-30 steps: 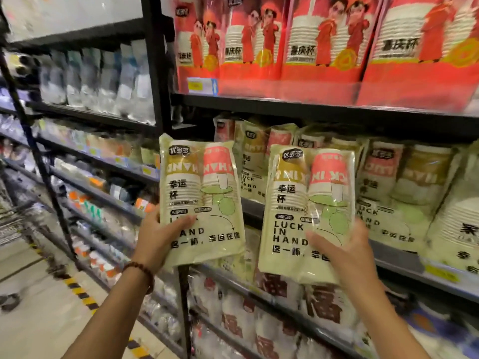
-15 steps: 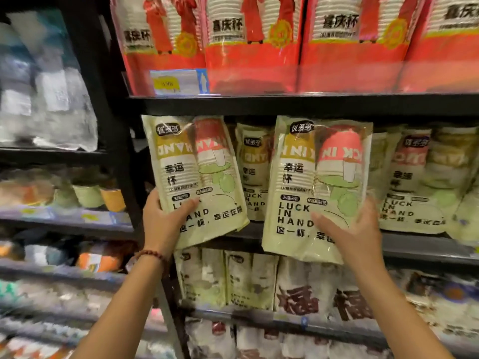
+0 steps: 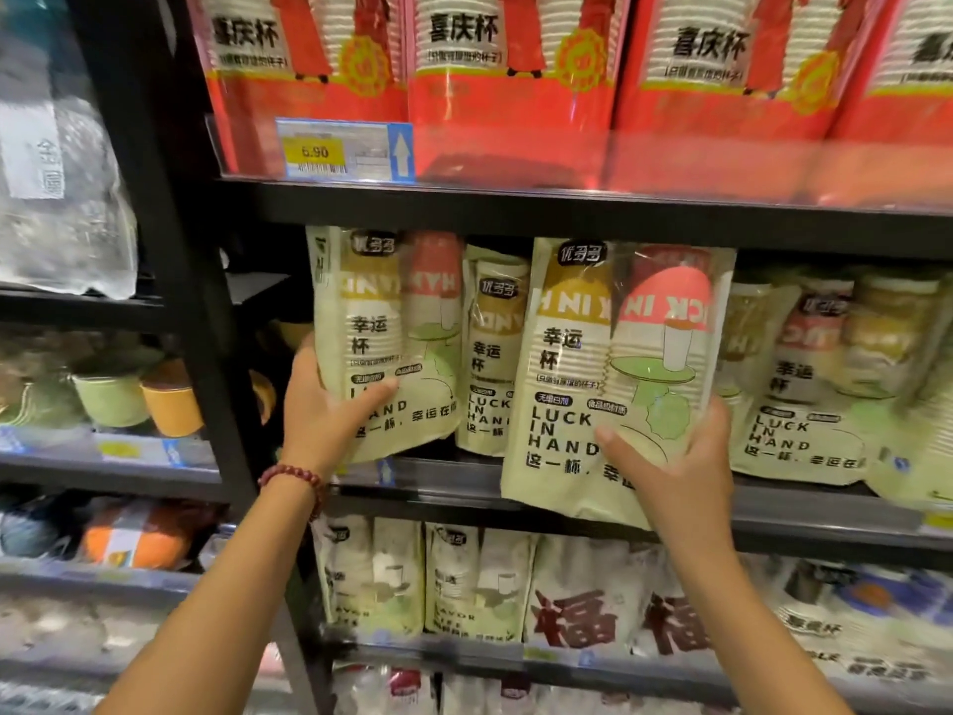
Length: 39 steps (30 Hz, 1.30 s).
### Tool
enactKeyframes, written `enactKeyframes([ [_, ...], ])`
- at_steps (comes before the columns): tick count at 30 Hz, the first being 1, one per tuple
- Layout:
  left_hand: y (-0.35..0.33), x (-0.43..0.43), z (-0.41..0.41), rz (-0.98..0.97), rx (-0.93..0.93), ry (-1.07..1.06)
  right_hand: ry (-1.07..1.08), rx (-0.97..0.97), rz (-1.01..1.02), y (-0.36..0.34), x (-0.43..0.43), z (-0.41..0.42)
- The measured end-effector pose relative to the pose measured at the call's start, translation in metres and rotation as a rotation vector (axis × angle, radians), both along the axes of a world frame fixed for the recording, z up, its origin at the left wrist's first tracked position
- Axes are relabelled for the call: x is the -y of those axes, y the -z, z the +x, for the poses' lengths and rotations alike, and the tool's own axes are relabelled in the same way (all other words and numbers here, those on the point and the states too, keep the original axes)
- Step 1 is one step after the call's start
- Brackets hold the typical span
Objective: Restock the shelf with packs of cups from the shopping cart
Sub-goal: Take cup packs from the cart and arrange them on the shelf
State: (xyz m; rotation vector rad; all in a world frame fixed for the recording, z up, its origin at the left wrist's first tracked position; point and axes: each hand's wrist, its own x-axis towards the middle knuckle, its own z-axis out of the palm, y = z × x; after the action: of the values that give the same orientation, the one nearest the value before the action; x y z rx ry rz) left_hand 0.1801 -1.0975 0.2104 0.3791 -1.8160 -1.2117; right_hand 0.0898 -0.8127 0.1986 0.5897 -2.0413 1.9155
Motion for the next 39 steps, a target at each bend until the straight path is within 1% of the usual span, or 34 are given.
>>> enactKeyframes([
  [2, -0.007, 0.005, -0.004, 0.005, 0.025, 0.020, -0.001, -0.014, -0.021, -0.003, 0.008, -0.001],
  [7, -0.006, 0.017, -0.011, 0.167, 0.067, 0.069, -0.019, -0.021, -0.094, -0.003, 0.031, 0.001],
  [10, -0.007, 0.018, -0.014, 0.252, 0.099, 0.102, -0.024, -0.032, -0.090, 0.000, 0.038, -0.001],
  [15, -0.011, 0.027, -0.020, 0.320, 0.154, 0.156, -0.025, -0.043, -0.071, 0.004, 0.034, -0.007],
  [18, -0.012, 0.027, -0.019, 0.316, 0.112, 0.129, -0.017, -0.060, -0.038, 0.005, 0.026, -0.012],
  [22, -0.009, 0.032, -0.018, 0.231, 0.074, 0.068, 0.001, -0.073, -0.010, 0.006, 0.018, -0.016],
  [26, -0.006, 0.033, -0.026, 0.317, 0.204, 0.077, 0.017, -0.084, -0.028, 0.009, 0.023, -0.018],
  [28, -0.005, 0.036, -0.031, 0.316, 0.273, 0.090, 0.029, -0.091, -0.049, 0.010, 0.026, -0.020],
  [31, -0.003, 0.036, -0.039, 0.375, 0.383, 0.156, 0.034, -0.101, -0.061, 0.012, 0.026, -0.022],
  [33, 0.004, 0.034, -0.043, 0.373, 0.446, 0.147, 0.035, -0.101, -0.060, 0.014, 0.026, -0.023],
  [35, 0.008, 0.035, -0.043, 0.321, 0.437, 0.091, 0.038, -0.105, -0.056, 0.015, 0.025, -0.024],
  [37, 0.008, 0.039, -0.042, 0.267, 0.431, 0.079, 0.040, -0.105, -0.053, 0.015, 0.025, -0.025],
  [39, 0.009, 0.042, -0.041, 0.292, 0.454, 0.105, 0.040, -0.112, -0.045, 0.016, 0.025, -0.025],
])
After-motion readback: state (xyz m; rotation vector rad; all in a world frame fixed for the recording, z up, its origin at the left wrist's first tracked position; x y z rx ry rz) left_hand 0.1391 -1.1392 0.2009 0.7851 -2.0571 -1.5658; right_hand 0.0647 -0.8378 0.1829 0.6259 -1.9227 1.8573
